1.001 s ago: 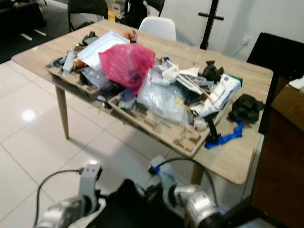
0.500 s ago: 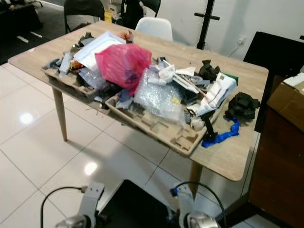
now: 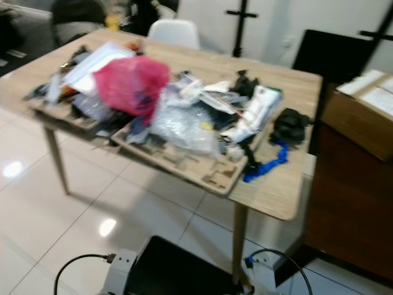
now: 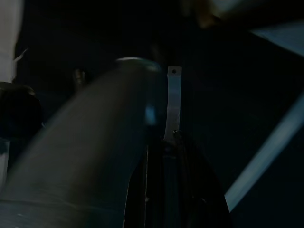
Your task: Picking trash to rubbish bin
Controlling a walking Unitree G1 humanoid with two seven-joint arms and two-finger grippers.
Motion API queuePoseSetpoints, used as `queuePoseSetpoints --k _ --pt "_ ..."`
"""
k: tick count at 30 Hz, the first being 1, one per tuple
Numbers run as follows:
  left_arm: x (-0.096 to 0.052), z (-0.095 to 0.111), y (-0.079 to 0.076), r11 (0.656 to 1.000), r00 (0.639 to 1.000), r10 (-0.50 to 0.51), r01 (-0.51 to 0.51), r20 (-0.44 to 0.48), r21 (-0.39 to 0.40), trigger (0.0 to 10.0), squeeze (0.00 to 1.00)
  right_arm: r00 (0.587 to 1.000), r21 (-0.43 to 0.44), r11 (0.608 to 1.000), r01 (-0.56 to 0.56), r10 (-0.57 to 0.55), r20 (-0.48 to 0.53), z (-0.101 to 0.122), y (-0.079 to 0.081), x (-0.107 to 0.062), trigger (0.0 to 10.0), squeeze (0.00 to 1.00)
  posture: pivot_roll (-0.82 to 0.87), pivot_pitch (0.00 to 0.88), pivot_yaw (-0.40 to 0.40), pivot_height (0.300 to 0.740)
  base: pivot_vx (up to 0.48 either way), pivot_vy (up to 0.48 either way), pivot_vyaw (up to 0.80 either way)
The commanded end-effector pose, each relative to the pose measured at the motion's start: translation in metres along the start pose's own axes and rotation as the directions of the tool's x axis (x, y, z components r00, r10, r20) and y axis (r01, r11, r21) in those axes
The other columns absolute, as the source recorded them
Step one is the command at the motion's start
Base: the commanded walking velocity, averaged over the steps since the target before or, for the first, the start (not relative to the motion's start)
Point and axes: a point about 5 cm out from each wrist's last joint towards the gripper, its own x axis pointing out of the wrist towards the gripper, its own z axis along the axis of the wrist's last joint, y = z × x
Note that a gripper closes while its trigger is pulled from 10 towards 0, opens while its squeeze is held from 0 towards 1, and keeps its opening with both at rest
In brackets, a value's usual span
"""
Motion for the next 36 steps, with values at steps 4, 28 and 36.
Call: queuePoseSetpoints --k 4,28,36 --pt "-0.002 -0.009 0.005 1.0 1.0 0.006 -0.006 -0.005 -0.03 10.0 0.0 1.0 0.029 1.0 -0.01 0.01 -0.028 -0.011 0.003 0.002 10.0 0.0 -0.02 0.143 0.012 0.74 0.0 0.0 -0.8" --pt "-0.003 -0.008 0.013 0.997 0.999 0.041 -0.04 0.014 -0.066 10.0 0.0 0.999 -0.034 0.999 -0.039 0.038 -0.029 -0.008 0.001 0.001 10.0 0.0 -0.02 0.119 0.011 0.74 0.0 0.0 -0.8" --pt "-0.003 -0.009 0.013 0.995 0.999 0.037 -0.034 0.021 -0.089 10.0 0.0 0.997 -0.064 0.995 -0.073 0.071 -0.037 -0.009 0.004 0.001 10.0 0.0 -0.03 0.116 0.008 0.74 0.0 0.0 -0.37"
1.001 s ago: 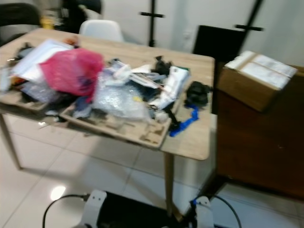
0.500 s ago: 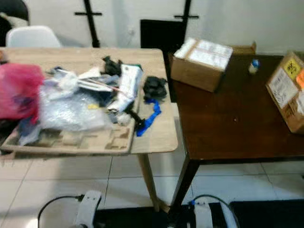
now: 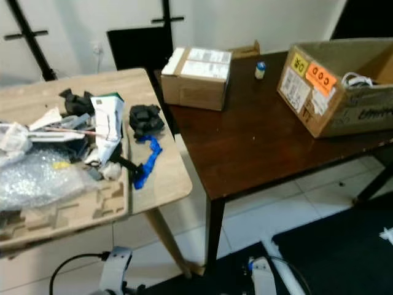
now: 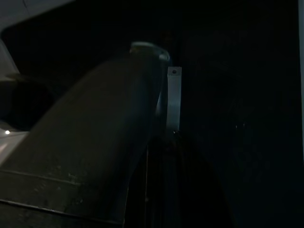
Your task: Picking trash to rubbish bin
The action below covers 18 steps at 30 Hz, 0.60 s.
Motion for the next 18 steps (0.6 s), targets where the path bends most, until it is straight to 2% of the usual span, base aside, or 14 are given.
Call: queuePoseSetpoints --k 1,7,10,14,18 --pt "-0.002 -0.014 0.0 1.0 0.999 0.0 -0.002 -0.041 -0.03 10.0 0.0 1.0 -0.013 1.0 -0.012 0.012 -0.014 -0.004 0.002 0.001 10.0 0.0 -0.03 0.114 0.007 0.74 0.0 0.0 0.0" --pt "-0.002 -0.014 0.0 0.999 0.999 0.001 -0.003 -0.04 -0.035 10.0 0.0 0.999 -0.053 0.998 -0.036 0.036 -0.019 -0.004 0.005 0.001 10.0 0.0 -0.03 0.113 0.003 0.74 0.0 0.0 0.0" --pt "-0.002 -0.012 0.001 0.998 0.999 0.016 -0.018 -0.028 -0.053 10.0 0.0 0.998 -0.159 0.987 -0.005 0.014 0.055 0.006 0.005 0.001 10.0 0.0 -0.03 0.113 0.001 0.74 0.0 0.0 0.0" --pt "-0.001 -0.007 0.0 0.998 1.0 0.016 -0.017 -0.008 -0.057 10.0 0.0 0.991 -0.225 0.974 -0.008 0.038 0.129 0.017 0.01 0.001 10.0 0.0 -0.03 0.116 0.001 0.74 0.0 -0.192 0.0" --pt "0.0 -0.004 0.002 0.995 0.999 0.035 -0.035 0.003 -0.089 10.0 0.0 0.985 -0.227 0.974 -0.014 0.052 0.165 0.024 0.013 0.0 10.0 0.0 -0.03 0.114 0.002 0.74 0.0 -0.298 0.0"
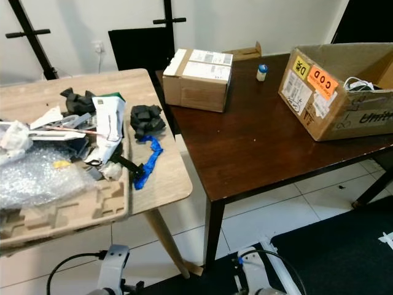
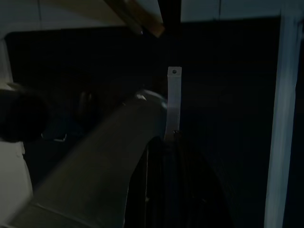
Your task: Picking trash to rubbish bin
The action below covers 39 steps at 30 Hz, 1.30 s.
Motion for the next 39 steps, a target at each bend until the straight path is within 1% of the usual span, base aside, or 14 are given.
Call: queuePoseSetpoints --k 1,6,10,24,28,39 --pt "0.0 -0.004 -0.001 0.999 1.0 0.011 -0.011 -0.009 -0.033 10.0 0.0 1.0 -0.001 1.0 0.0 0.0 0.007 -0.001 -0.001 0.0 10.0 0.0 -0.03 0.114 0.002 0.74 0.0 -0.326 0.0" --pt "0.0 -0.002 0.0 0.999 1.0 0.015 -0.015 -0.003 -0.046 10.0 0.01 0.998 -0.002 1.0 -0.02 0.02 0.06 0.008 0.001 0.0 10.0 0.0 -0.03 0.114 0.004 0.74 0.0 -0.329 0.0" --pt "0.0 -0.001 0.001 0.999 1.0 0.017 -0.017 -0.001 -0.048 10.0 0.0 0.997 -0.003 1.0 -0.025 0.025 0.076 0.01 0.001 0.0 10.0 0.0 -0.03 0.115 0.004 0.74 0.0 -0.331 0.0" --pt "0.001 0.0 0.0 0.999 1.0 0.017 -0.017 0.0 -0.052 10.0 0.0 0.997 -0.034 0.999 -0.04 0.042 0.071 0.01 0.003 0.0 10.0 0.0 -0.03 0.117 0.002 0.74 0.0 -0.331 0.0" --pt "0.001 0.0 0.0 0.998 1.0 0.017 -0.016 0.001 -0.053 10.0 0.0 0.996 -0.061 0.997 -0.044 0.049 0.071 0.011 0.003 0.0 10.0 0.0 -0.03 0.118 0.002 0.74 0.0 -0.33 0.0" --pt "0.001 0.0 0.0 0.999 1.0 0.015 -0.015 0.001 -0.051 10.0 0.0 0.996 -0.069 0.996 -0.05 0.055 0.07 0.012 0.005 0.001 10.0 0.0 -0.03 0.12 0.002 0.74 0.0 -0.332 0.69"
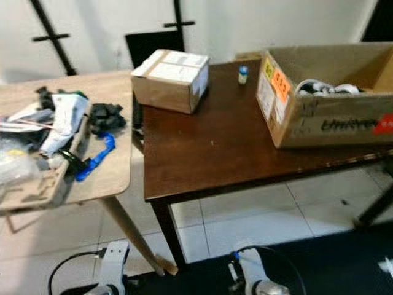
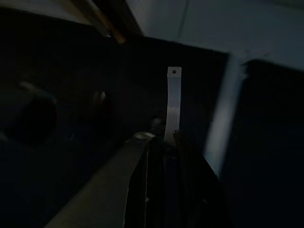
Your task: Picking trash to rubbish bin
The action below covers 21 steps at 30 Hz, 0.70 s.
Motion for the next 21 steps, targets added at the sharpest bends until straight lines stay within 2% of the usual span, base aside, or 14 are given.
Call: queuePoseSetpoints --k 1,4,21 --pt "-0.0026 -0.0125 0.002 1.0 0.999 0.009 -0.01 -0.04 -0.009 10.0 0.01 1.0 0.009 1.0 -0.024 0.024 -0.009 -0.0038 0.0079 0.0018 10.0 0.0 -0.03 0.12 0.002 0.74 0.0 -0.33 0.8" --pt "-0.0026 -0.0125 0.0021 1.0 0.999 0.009 -0.01 -0.04 -0.01 10.0 0.0 1.0 0.01 1.0 -0.024 0.024 -0.008 -0.0037 0.008 0.0018 10.0 0.0 -0.03 0.12 0.002 0.74 0.0 -0.33 0.75" --pt "-0.0028 -0.0122 0.0031 1.0 0.999 0.009 -0.009 -0.042 -0.004 10.0 0.0 1.0 0.032 0.999 -0.028 0.028 -0.001 -0.0043 0.0092 0.0019 10.0 0.0 -0.03 0.131 0.006 0.74 0.0 -0.33 0.0"
